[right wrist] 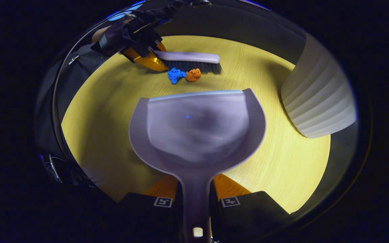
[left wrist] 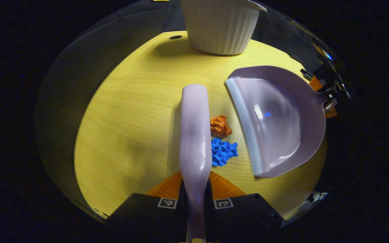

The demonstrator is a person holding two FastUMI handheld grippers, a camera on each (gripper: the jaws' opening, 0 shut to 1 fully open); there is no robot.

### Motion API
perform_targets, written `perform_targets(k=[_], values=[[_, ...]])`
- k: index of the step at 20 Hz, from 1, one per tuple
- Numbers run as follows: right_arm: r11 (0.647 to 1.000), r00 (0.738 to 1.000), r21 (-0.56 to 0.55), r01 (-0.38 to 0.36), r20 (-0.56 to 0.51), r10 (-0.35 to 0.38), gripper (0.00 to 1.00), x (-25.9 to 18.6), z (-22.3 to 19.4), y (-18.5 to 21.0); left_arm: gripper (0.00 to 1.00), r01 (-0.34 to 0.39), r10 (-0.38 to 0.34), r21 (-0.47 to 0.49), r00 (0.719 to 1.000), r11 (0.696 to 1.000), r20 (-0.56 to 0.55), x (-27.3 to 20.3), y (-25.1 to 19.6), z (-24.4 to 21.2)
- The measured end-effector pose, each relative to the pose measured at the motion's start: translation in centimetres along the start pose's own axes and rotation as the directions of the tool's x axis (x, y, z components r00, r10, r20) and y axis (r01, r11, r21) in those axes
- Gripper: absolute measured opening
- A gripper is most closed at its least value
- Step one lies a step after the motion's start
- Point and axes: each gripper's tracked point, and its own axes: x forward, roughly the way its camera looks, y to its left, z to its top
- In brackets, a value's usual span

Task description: Pick up the small broom and dustpan from the desktop, sweep the trash into the dustpan with the broom, and then empty the trash into the garbage bin.

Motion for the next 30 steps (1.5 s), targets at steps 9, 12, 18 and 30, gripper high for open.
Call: perform_targets(k=[9,12,18,30], values=[[1.0,1.0,-0.005,-0.011,0.014,0.011,0.41,0.0,0.2,-0.4,0.25,0.204,-0.204,-0.135,0.979,0.97,0.015,0.9,-11.3,1.0],[1.0,1.0,0.001,-0.002,0.022,0.002,0.36,0.1,0.6,-0.5,0.25,0.177,-0.166,-0.232,0.984,0.956,0.063,1.2,-13.1,0.8],[1.0,0.997,-0.02,0.021,0.068,-0.019,0.36,2.6,-0.6,-2.5,0.25,0.069,0.06,-0.473,0.966,0.878,0.252,-2.4,-13.0,0.3],[0.988,0.99,0.15,-0.033,0.137,0.012,0.36,-11.0,3.2,-13.6,0.25,0.01,0.296,-0.781,0.922,0.624,0.249,1.6,-19.3,-16.6]])
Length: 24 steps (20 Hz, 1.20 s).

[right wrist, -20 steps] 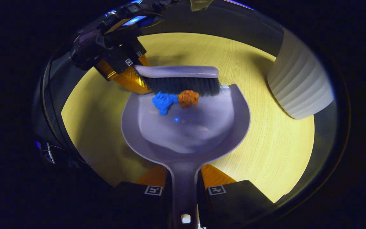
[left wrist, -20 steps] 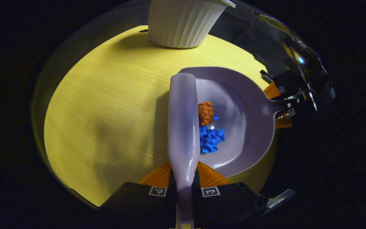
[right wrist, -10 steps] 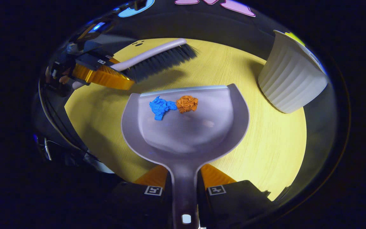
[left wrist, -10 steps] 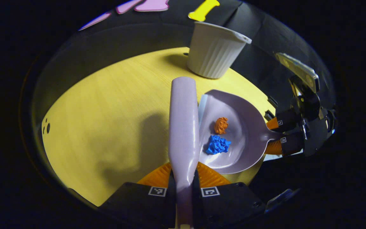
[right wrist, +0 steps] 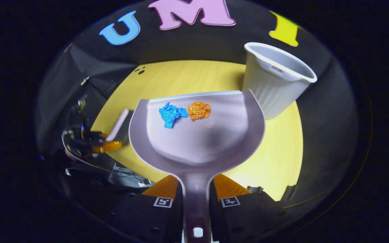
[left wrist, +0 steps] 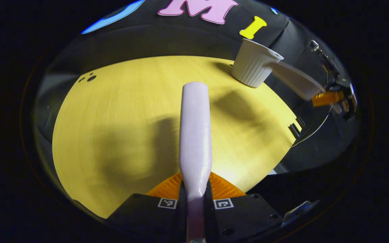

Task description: Pick up the small broom and dustpan from the desktop, sweep the trash into the dustpan with the broom, and then empty the trash into the garbage bin.

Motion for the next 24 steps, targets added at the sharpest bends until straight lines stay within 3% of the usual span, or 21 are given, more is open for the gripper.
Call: perform_targets(k=[2,3,5,9,13,18,21,24], values=[[0.998,0.999,0.056,0.009,0.048,-0.012,0.41,-4.5,4.2,-1.3,0.25,-0.003,0.003,-0.043,1.0,0.999,-0.012,-0.4,-0.3,-2.8],[0.996,0.998,0.084,0.001,0.063,-0.006,0.37,-5.6,5.1,-1.5,0.25,-0.011,0.01,-0.044,1.0,0.999,-0.013,-0.5,-0.2,-3.4],[0.992,0.996,0.13,-0.012,0.09,0.0,0.37,-7.2,7.2,-2.8,0.25,-0.028,0.028,-0.053,1.0,0.998,-0.009,-0.9,0.0,-4.0],[0.98,0.983,0.19,0.057,0.162,-0.089,0.37,-8.6,10.9,-6.3,0.24,-0.043,0.045,-0.104,0.999,0.994,0.01,-0.9,0.1,-3.7],[0.969,0.964,0.22,0.115,0.209,-0.162,0.37,-8.2,14.8,-11.3,0.25,-0.068,0.073,-0.188,0.997,0.98,0.021,-1.3,0.4,-3.7],[0.947,0.95,0.268,0.178,0.206,-0.236,0.37,-4.5,18.3,-17.7,0.25,-0.064,0.069,-0.202,0.997,0.977,0.016,-1.8,0.6,-3.6],[0.94,0.933,0.228,0.255,0.197,-0.301,0.37,-2.7,19.5,-20.2,0.24,-0.078,0.088,-0.201,0.995,0.976,0.038,-2.4,0.9,-2.3],[0.905,0.892,0.11,0.41,0.16,-0.423,0.37,-1.3,19.0,-22.4,0.25,-0.084,0.108,-0.282,0.992,0.956,0.071,-2.2,1.5,0.7]])
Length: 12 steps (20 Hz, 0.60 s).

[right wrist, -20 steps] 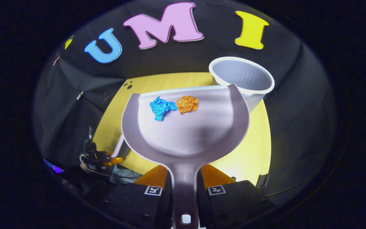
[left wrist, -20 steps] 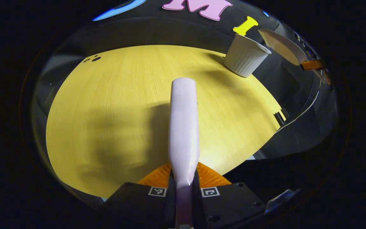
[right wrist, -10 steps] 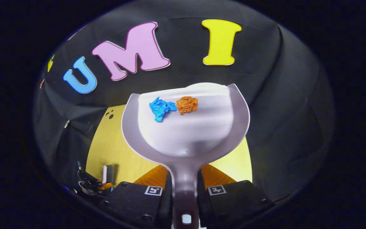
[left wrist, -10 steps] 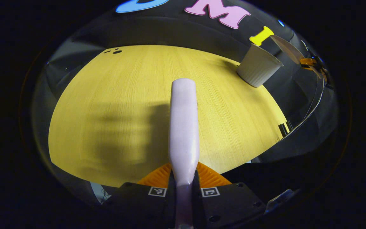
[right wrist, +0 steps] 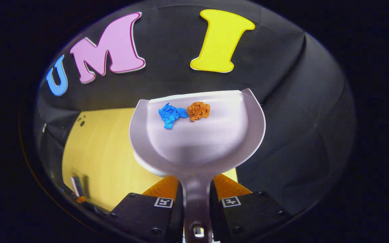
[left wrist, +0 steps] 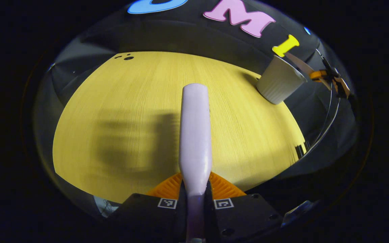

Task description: Pick up the small broom and dustpan from the desktop, sweep the trash into the dustpan with the broom, and then empty the trash into the garbage bin.

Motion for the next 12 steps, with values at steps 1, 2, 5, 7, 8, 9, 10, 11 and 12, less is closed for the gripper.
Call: perform_targets(k=[1,2,5,7,8,9,10,11,12], values=[[0.999,1.0,-0.03,0.017,-0.004,-0.017,0.37,0.4,-0.1,-0.3,0.25,-0.003,0.003,-0.01,1.0,1.0,0.005,0.2,-0.2,0.6],[0.998,0.999,-0.056,0.029,-0.012,-0.03,0.37,0.8,-0.3,-0.5,0.25,-0.006,0.006,-0.009,1.0,1.0,0.008,0.3,-0.3,0.9],[0.987,0.997,-0.141,0.071,-0.02,-0.074,0.37,2.3,-0.6,-0.5,0.25,-0.009,0.009,0.029,1.0,1.0,-0.004,0.6,-0.2,1.8],[0.978,0.993,-0.178,0.11,-0.015,-0.115,0.37,1.9,-0.6,-1.2,0.24,-0.037,0.037,0.048,0.999,0.998,-0.009,0.8,0.6,2.0],[0.971,0.99,-0.198,0.138,-0.01,-0.143,0.37,1.9,-0.5,-1.6,0.25,-0.042,0.043,0.043,0.999,0.998,-0.02,1.0,0.9,1.9],[0.958,0.984,-0.231,0.172,-0.002,-0.177,0.37,2.0,-0.5,-2.0,0.24,-0.041,0.042,0.028,0.999,0.999,-0.031,1.2,1.1,2.0],[0.942,0.978,-0.267,0.202,0.01,-0.207,0.37,2.1,-0.5,-2.4,0.25,-0.042,0.042,0.015,0.998,0.999,-0.036,1.4,1.3,2.1],[0.923,0.973,-0.308,0.229,0.032,-0.231,0.36,2.1,-0.4,-2.8,0.25,-0.042,0.043,0.009,0.998,0.999,-0.037,1.6,1.4,2.1],[0.896,0.964,-0.36,0.26,0.048,-0.261,0.36,2.2,-0.2,-3.2,0.25,-0.047,0.048,0.01,0.998,0.999,-0.038,1.7,1.6,2.1]])
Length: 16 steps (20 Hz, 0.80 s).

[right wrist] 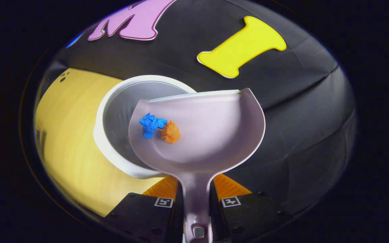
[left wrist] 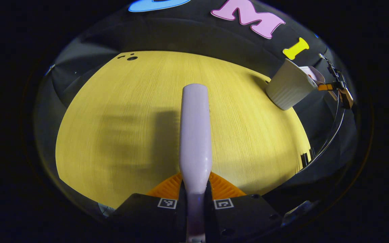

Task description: Pick up the small broom and dustpan from the desktop, sweep the trash into the dustpan with the broom, and then empty the trash into the garbage bin.

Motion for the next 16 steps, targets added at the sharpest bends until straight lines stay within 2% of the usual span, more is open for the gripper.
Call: perform_targets(k=[3,6,8,10,13,16], values=[[0.982,0.994,-0.156,0.106,0.029,-0.102,0.37,-0.2,0.8,-0.9,0.25,-0.04,0.04,0.032,0.999,0.999,-0.006,0.7,1.0,0.2],[0.96,0.99,-0.239,0.143,0.03,-0.14,0.36,-0.3,0.9,-1.0,0.25,-0.031,0.032,0.029,0.999,0.999,-0.023,0.9,0.9,0.3],[0.925,0.986,-0.342,0.166,0.038,-0.163,0.37,0.3,1.7,-1.3,0.25,-0.029,0.03,0.038,0.999,0.999,-0.032,1.1,0.9,0.4],[0.865,0.98,-0.463,0.194,0.049,-0.194,0.36,0.1,2.4,-1.7,0.25,-0.021,0.024,0.06,0.999,0.998,-0.041,1.3,0.8,0.7],[0.765,0.977,-0.612,0.202,0.074,-0.199,0.36,-0.5,3.6,-3.5,0.25,-0.009,0.014,0.096,0.999,0.995,-0.043,1.7,0.2,1.3],[0.698,0.979,-0.691,0.189,0.074,-0.191,0.36,-0.5,4.3,-3.0,0.24,0.003,0.002,0.113,0.999,0.994,-0.045,1.9,-0.5,1.4]])
